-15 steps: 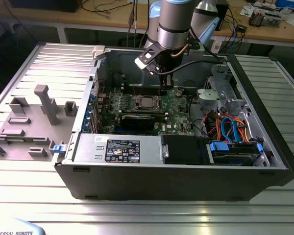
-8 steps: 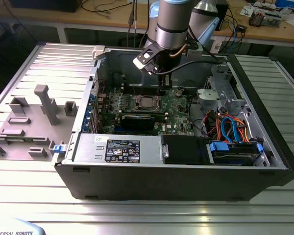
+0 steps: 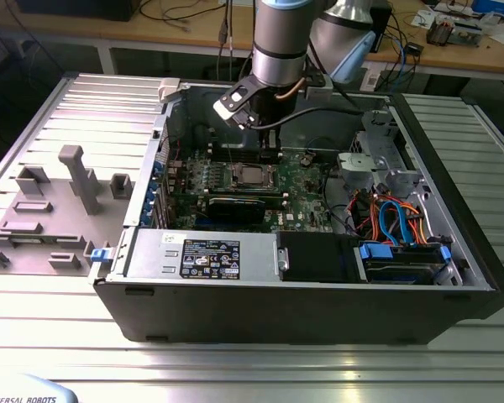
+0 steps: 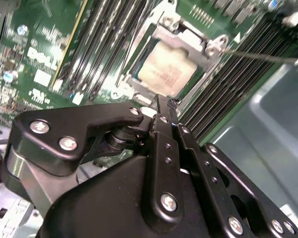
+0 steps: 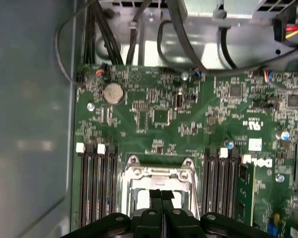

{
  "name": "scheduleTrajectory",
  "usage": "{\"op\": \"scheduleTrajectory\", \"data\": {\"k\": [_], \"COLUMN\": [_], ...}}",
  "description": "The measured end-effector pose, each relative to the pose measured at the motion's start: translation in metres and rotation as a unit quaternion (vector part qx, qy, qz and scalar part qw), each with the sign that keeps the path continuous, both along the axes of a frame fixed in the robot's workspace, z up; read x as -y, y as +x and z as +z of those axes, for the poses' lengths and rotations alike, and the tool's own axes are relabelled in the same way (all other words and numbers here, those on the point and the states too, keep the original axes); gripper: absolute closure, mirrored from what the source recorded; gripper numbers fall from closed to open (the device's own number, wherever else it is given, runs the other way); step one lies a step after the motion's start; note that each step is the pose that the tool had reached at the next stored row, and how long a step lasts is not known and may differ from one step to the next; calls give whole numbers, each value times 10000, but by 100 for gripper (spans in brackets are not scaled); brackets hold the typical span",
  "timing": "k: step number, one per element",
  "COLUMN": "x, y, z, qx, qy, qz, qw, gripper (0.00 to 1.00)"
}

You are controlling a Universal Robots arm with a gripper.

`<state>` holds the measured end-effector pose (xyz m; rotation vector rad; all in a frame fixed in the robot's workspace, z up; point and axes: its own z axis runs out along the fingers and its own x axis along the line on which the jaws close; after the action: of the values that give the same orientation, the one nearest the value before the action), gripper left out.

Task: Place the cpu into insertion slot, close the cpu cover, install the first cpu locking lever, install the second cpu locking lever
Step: 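Close the cpu cover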

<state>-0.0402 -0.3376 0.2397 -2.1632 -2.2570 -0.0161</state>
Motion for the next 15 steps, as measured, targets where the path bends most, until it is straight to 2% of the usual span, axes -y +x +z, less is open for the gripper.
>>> {"op": "scheduleTrajectory", "data": {"k": [2,5,15], "x": [-1,0,0], "y": [-67,-112,-122], "z": [-7,-9,-10], "qx": [-16,-26,-26], "qy": [2,0,1], "qz": [0,0,0], "qw": [10000,10000,10000], "gripper": [89,89,89]}}
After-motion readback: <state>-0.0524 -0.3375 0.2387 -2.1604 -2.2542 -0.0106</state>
